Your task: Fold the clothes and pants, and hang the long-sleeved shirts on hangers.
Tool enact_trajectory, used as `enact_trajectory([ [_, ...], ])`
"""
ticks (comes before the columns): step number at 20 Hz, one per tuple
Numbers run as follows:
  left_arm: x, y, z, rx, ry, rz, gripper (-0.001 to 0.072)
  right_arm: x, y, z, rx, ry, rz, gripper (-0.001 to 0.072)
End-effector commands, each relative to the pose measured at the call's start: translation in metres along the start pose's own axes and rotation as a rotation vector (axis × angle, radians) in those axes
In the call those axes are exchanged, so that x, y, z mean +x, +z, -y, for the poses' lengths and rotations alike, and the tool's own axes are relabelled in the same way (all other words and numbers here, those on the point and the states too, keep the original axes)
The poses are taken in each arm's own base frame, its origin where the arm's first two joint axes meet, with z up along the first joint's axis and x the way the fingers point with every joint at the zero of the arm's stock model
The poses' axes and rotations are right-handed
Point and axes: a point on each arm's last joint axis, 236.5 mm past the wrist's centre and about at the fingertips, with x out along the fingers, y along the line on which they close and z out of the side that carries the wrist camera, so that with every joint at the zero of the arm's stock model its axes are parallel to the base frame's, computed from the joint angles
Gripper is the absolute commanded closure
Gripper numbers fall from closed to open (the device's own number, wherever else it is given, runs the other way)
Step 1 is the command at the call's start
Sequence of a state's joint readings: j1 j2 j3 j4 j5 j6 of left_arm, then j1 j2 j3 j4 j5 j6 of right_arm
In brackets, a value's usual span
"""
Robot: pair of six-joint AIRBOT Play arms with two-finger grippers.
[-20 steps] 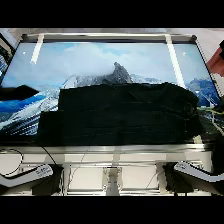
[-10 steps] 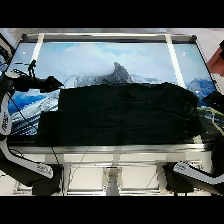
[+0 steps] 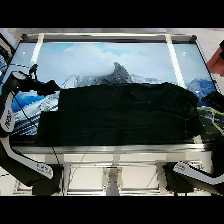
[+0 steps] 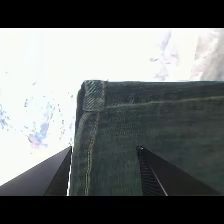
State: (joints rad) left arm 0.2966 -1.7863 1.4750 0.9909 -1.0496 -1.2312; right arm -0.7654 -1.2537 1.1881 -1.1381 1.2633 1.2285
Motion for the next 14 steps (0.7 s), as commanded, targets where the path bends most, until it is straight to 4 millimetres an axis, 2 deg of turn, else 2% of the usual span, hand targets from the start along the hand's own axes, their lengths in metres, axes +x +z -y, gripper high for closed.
enact_trajectory([
  [1, 0.020, -0.005, 0.001, 0.010, 0.016, -0.022, 0.0223, 0.000, 0.000, 0.000, 0.016, 0.001, -0.002, 0.0149],
  [3, 0.032, -0.006, 0.004, 0.019, 0.017, -0.025, 0.0223, 0.000, 0.000, 0.000, 0.019, 0.001, -0.002, 0.0149],
  [8, 0.039, 0.017, 0.015, 0.074, 0.041, 0.071, 0.0225, 0.000, -0.001, -0.001, 0.020, 0.002, -0.004, 0.0149],
  [9, 0.039, 0.019, 0.015, 0.074, 0.043, 0.081, 0.0267, 0.000, -0.001, -0.001, 0.020, 0.002, -0.004, 0.0149],
  [10, 0.038, 0.019, 0.014, 0.074, 0.043, 0.080, 0.0419, 0.000, -0.001, -0.001, 0.020, 0.002, -0.004, 0.0149],
  [11, 0.038, 0.018, 0.015, 0.075, 0.042, 0.076, 0.0616, 0.000, -0.001, 0.000, 0.020, 0.001, -0.003, 0.0149],
  [12, 0.035, 0.019, 0.016, 0.085, 0.041, 0.078, 0.0682, 0.000, 0.000, 0.000, 0.020, 0.000, 0.001, 0.0149],
  [14, 0.015, 0.033, 0.016, 0.110, 0.051, 0.127, 0.0683, 0.000, 0.007, 0.006, 0.025, -0.024, 0.030, 0.0146],
])
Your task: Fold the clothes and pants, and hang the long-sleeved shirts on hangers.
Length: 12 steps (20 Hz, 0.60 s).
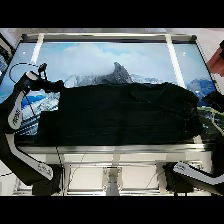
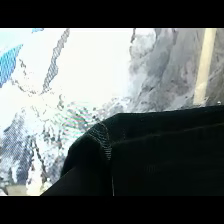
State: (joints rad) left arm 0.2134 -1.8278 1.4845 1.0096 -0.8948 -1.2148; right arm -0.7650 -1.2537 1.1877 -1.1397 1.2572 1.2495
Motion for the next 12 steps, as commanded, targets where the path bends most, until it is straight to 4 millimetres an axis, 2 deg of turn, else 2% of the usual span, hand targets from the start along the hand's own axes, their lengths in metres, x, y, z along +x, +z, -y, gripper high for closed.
enact_trajectory([
  [1, -0.033, 0.032, -0.005, 0.027, 0.024, 0.105, 0.0683, 0.002, 0.010, 0.009, 0.020, -0.035, 0.041, 0.0146],
  [3, -0.081, 0.069, -0.016, -0.002, 0.058, 0.244, 0.0683, 0.012, 0.011, 0.012, 0.041, -0.026, 0.030, 0.0146],
  [4, -0.110, 0.087, -0.024, -0.036, 0.074, 0.319, 0.0683, 0.024, 0.010, 0.013, 0.053, -0.020, 0.006, 0.0145],
  [6, -0.154, 0.106, -0.038, -0.074, 0.099, 0.414, 0.0683, 0.056, 0.006, 0.005, 0.074, 0.012, -0.049, 0.0146],
  [7, -0.167, 0.112, -0.041, -0.086, 0.097, 0.442, 0.0683, 0.076, 0.005, -0.006, 0.087, 0.043, -0.070, 0.0146],
  [9, -0.178, 0.116, -0.039, -0.120, 0.066, 0.473, 0.0683, 0.111, 0.010, -0.036, 0.116, 0.123, -0.077, 0.0148],
  [12, -0.175, 0.116, -0.035, -0.112, 0.059, 0.467, 0.0682, 0.150, 0.025, -0.078, 0.133, 0.209, -0.055, 0.0166],
])
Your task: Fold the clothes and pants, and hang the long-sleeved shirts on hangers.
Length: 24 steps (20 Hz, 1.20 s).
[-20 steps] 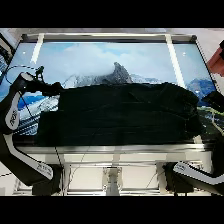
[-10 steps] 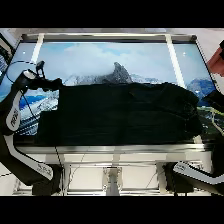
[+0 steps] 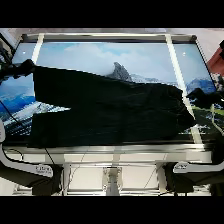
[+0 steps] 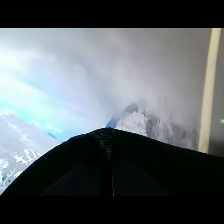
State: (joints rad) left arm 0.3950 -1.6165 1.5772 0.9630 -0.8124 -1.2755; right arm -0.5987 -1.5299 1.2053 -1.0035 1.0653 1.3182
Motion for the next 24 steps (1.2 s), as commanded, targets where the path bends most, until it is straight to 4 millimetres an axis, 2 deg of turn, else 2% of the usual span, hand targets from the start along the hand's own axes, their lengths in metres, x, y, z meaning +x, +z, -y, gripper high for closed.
enact_trajectory([
  [1, -0.009, 0.011, 0.001, -0.014, -0.009, 0.031, 0.0683, 0.051, 0.017, -0.041, 0.025, 0.092, 0.023, 0.0166],
  [3, -0.009, 0.010, 0.002, -0.014, -0.010, 0.027, 0.0683, 0.069, 0.023, -0.055, 0.022, 0.100, 0.006, 0.0166],
  [5, -0.009, 0.007, 0.002, -0.013, -0.012, 0.017, 0.0683, 0.075, 0.035, -0.055, 0.033, 0.077, 0.028, 0.0168],
  [7, -0.009, 0.007, 0.002, -0.013, -0.012, 0.017, 0.0683, 0.069, 0.051, -0.045, 0.052, 0.027, 0.073, 0.0218],
  [9, -0.009, 0.007, 0.002, -0.013, -0.012, 0.017, 0.0682, 0.061, 0.059, -0.032, 0.055, -0.032, 0.083, 0.0225],
  [15, -0.009, 0.006, 0.002, -0.014, -0.014, 0.013, 0.0683, 0.052, 0.052, -0.006, 0.018, -0.136, 0.036, 0.0225],
  [17, -0.009, 0.006, 0.002, -0.014, -0.014, 0.013, 0.0682, 0.054, 0.049, -0.006, 0.008, -0.138, 0.024, 0.0272],
  [20, -0.009, 0.006, 0.003, -0.014, -0.015, 0.009, 0.0682, 0.071, 0.044, -0.017, 0.010, -0.112, 0.007, 0.0285],
  [22, -0.009, 0.005, 0.003, -0.014, -0.015, 0.008, 0.0683, 0.084, 0.044, -0.028, 0.020, -0.081, 0.015, 0.0356],
  [24, -0.009, 0.005, 0.003, -0.013, -0.015, 0.007, 0.0682, 0.095, 0.049, -0.044, 0.022, -0.033, 0.042, 0.0559],
])
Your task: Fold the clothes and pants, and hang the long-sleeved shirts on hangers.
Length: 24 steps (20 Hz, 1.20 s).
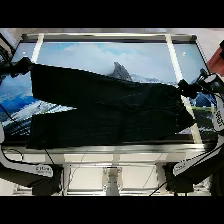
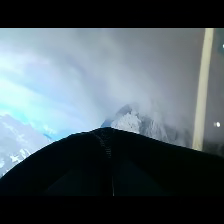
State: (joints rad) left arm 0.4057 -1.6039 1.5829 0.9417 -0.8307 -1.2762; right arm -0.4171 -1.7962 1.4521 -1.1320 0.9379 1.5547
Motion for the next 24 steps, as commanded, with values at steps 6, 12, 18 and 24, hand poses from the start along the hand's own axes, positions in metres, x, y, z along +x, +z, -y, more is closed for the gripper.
enact_trajectory([
  [6, -0.018, 0.008, -0.039, -0.205, 0.046, 0.018, 0.0683, -0.002, 0.046, -0.020, 0.122, 0.102, 0.189, 0.0687],
  [12, -0.030, 0.011, -0.063, -0.235, 0.075, 0.029, 0.0683, -0.035, 0.087, -0.003, 0.191, 0.123, 0.345, 0.0687],
  [18, -0.017, 0.007, -0.072, -0.233, 0.094, 0.029, 0.0683, -0.041, 0.109, -0.013, 0.197, 0.141, 0.456, 0.0686],
  [24, 0.044, -0.027, -0.059, -0.216, 0.075, -0.046, 0.0672, -0.018, 0.099, -0.048, 0.125, 0.154, 0.453, 0.0380],
])
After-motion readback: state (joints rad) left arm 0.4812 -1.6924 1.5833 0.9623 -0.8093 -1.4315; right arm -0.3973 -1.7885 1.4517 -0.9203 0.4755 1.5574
